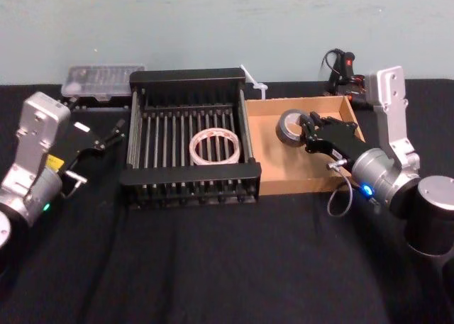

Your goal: Pick up the white tape and place it into the black box , Pick up the silver tape and place it into the brown box.

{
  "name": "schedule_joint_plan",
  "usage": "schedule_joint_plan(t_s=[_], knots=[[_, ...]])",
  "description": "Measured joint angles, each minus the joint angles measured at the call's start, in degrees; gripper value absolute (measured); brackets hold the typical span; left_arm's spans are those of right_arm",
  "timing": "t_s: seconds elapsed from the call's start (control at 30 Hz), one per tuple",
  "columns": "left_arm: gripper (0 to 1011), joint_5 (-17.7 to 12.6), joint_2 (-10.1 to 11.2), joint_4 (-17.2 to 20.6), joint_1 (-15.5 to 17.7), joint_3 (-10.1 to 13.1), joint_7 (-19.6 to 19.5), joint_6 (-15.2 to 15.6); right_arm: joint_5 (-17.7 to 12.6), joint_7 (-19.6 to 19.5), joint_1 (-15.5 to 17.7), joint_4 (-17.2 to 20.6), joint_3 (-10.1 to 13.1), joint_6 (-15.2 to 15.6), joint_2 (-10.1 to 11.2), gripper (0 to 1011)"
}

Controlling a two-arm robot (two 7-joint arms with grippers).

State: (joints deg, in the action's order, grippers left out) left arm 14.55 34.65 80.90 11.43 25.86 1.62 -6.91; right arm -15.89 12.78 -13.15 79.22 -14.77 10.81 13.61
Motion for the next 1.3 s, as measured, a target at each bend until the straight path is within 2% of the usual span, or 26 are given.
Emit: schedule_joint_plan(t_s=[0.27, 0.7, 1.3], knots=[[1002, 0.0, 0.0, 0.0, 0.0, 0.0, 0.0, 0.0, 0.86, 0.2, -2.49, -4.29, -0.15, 0.01, -1.13, 166], [1001, 0.0, 0.0, 0.0, 0.0, 0.0, 0.0, 0.0, 2.31, -0.06, -4.08, -7.61, 0.33, 0.42, -1.66, 166], [1002, 0.0, 0.0, 0.0, 0.0, 0.0, 0.0, 0.0, 2.39, -0.09, -4.07, -7.59, 0.35, 0.45, -1.61, 166]])
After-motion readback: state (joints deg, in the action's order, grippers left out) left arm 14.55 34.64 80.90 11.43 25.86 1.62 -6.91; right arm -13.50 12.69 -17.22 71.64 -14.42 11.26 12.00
